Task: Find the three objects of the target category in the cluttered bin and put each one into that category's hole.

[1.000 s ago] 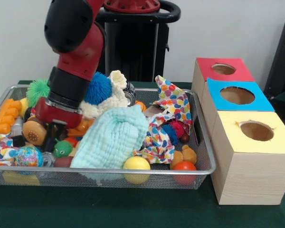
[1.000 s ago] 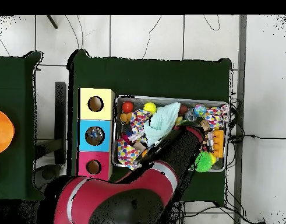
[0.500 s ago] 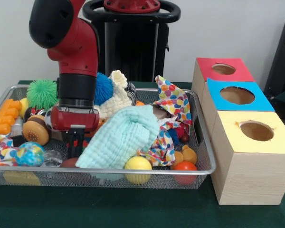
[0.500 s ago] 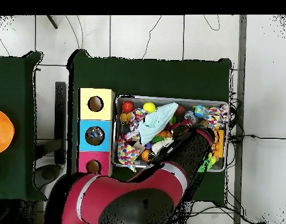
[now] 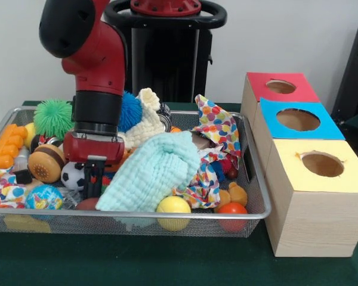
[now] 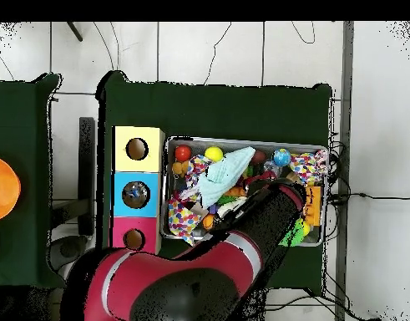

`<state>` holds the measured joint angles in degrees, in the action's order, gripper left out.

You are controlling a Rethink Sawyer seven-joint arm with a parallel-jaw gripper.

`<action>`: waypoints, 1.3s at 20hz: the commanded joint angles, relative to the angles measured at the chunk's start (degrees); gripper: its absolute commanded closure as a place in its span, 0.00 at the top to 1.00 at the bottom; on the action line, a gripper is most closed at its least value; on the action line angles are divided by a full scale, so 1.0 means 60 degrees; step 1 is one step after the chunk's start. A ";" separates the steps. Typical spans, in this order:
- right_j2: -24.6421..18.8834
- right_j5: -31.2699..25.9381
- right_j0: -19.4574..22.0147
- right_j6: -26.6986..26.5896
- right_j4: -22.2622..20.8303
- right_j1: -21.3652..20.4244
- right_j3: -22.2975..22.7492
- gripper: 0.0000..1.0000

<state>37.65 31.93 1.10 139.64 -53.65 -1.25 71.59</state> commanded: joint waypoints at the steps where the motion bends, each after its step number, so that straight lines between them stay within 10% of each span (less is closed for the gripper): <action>1: -0.0053 -0.1090 -0.0667 -0.1976 0.0364 0.0905 -0.0191 0.00; 10: -0.0333 -0.3208 -0.1522 0.1731 -0.3652 0.1257 -0.0389 0.00; 15: -0.0353 -0.3260 -0.1683 0.2735 -0.4491 0.1407 -0.0422 0.00; 19: 0.0088 -0.2109 -0.2083 0.5484 -0.5745 0.2031 -0.0804 0.00; 23: -0.0372 -0.1927 -0.1713 0.4633 -0.5305 0.1500 -0.0614 0.00; 24: -0.0530 -0.1970 -0.1574 0.4296 -0.5123 0.1320 -0.0531 1.00; 26: -0.0706 -0.2003 -0.1402 0.3824 -0.4888 0.1122 -0.0448 1.00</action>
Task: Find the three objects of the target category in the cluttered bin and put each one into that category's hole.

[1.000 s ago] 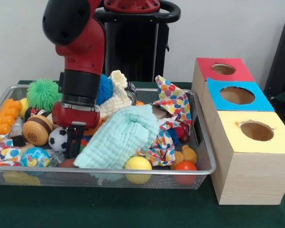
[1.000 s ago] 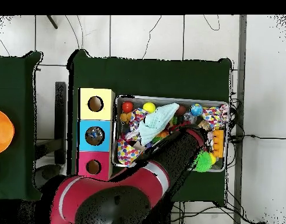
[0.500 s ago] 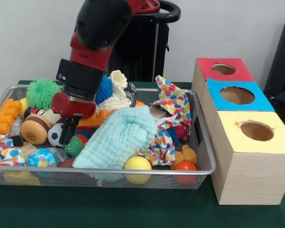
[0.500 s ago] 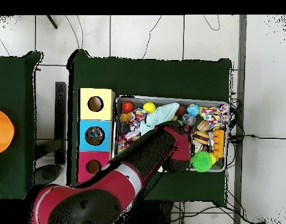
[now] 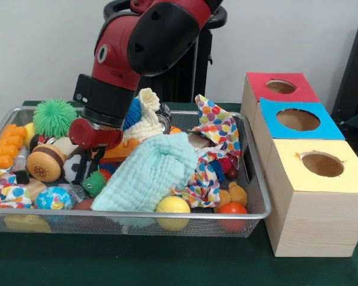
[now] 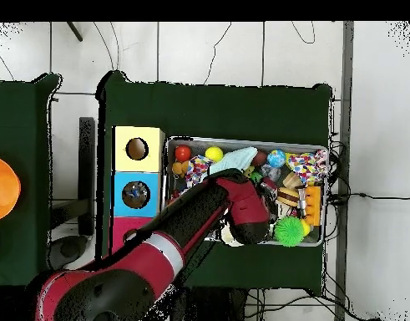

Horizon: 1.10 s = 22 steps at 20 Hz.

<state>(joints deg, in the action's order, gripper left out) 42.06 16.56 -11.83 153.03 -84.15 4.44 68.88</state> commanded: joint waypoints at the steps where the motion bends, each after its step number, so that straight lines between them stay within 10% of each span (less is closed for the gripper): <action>1: -0.1527 0.0526 0.0845 0.1302 0.0357 0.0070 0.0055 1.00; 10: -0.1815 0.0373 0.1524 -0.1609 0.2596 -0.0555 0.0292 1.00; 17: -0.0461 0.2471 0.1641 -0.4930 0.6956 0.0163 0.0626 1.00; 22: -0.0237 0.2461 0.1387 -0.4325 0.6550 0.0409 0.0359 1.00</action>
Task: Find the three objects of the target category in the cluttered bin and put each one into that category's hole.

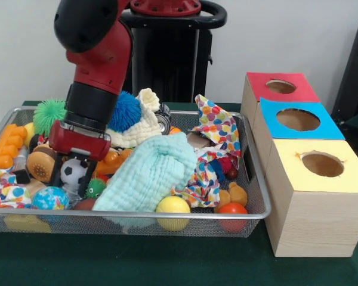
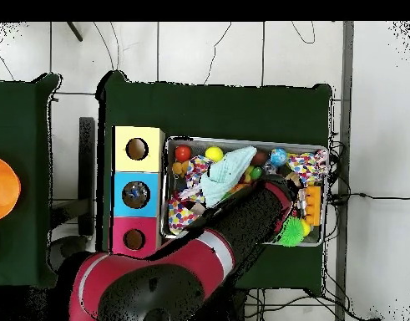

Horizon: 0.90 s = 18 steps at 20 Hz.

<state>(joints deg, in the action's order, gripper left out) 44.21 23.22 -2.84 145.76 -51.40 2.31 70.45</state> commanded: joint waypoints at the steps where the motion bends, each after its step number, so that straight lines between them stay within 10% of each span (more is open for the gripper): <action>1: -0.0716 0.1111 -0.0168 -0.2595 0.0506 0.0780 -0.0030 1.00; 6: -0.1041 0.0345 -0.0351 -0.1284 -0.1026 0.0862 -0.0398 1.00; 12: -0.0790 -0.1400 -0.1388 0.3160 -0.4855 0.1776 -0.0734 1.00; 15: -0.1313 -0.1760 -0.1009 0.2151 -0.4308 0.1278 -0.0616 1.00; 18: -0.1497 -0.1413 -0.0420 -0.0141 -0.2191 0.0806 -0.0647 1.00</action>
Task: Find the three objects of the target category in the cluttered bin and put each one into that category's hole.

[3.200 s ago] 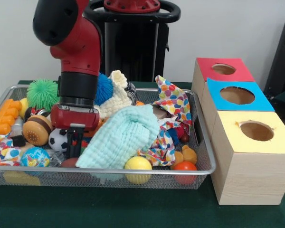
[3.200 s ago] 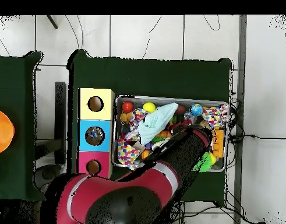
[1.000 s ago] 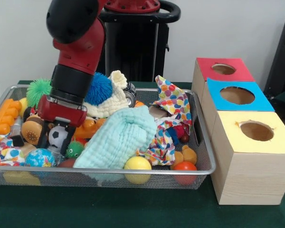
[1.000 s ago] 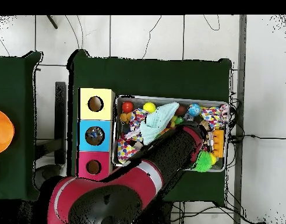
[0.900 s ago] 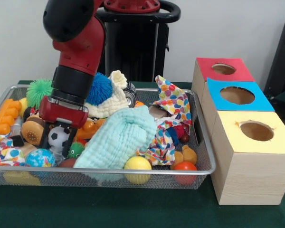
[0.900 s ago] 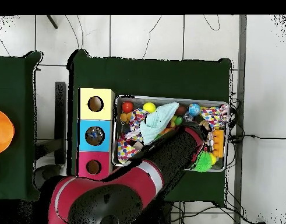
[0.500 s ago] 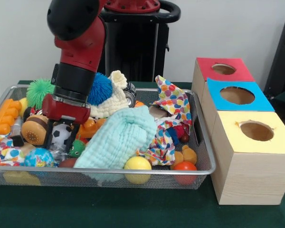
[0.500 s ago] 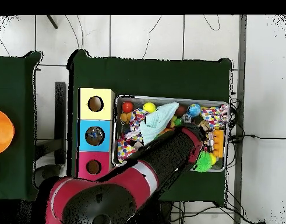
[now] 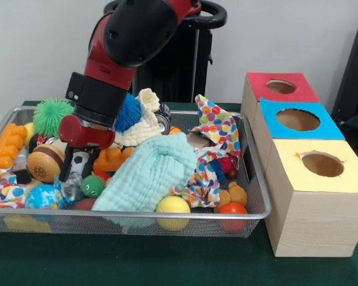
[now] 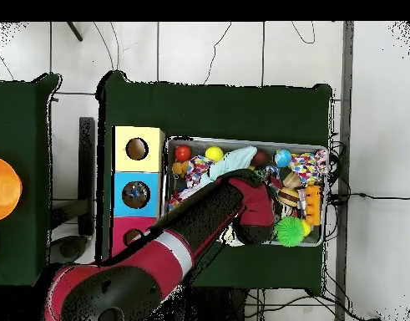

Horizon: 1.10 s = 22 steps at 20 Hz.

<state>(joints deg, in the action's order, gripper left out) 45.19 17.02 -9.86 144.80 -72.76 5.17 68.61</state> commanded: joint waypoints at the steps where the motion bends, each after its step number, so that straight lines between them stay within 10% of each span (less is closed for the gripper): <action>1: -0.1420 -0.0053 0.0818 -0.0664 0.2230 0.0380 -0.0337 1.00; 5: -0.0178 0.1439 0.0773 -0.2574 0.5283 0.0967 -0.0004 1.00; 16: 0.0602 0.2345 0.0533 -0.2582 0.6279 0.1503 -0.0007 1.00; 17: 0.0635 0.2451 0.0528 -0.2384 0.6197 0.1519 -0.0024 0.00; 22: 0.0612 0.2542 0.0540 -0.2216 0.6097 0.1501 -0.0053 0.00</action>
<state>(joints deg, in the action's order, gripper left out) 53.18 25.74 -6.70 143.90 -40.34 10.51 69.27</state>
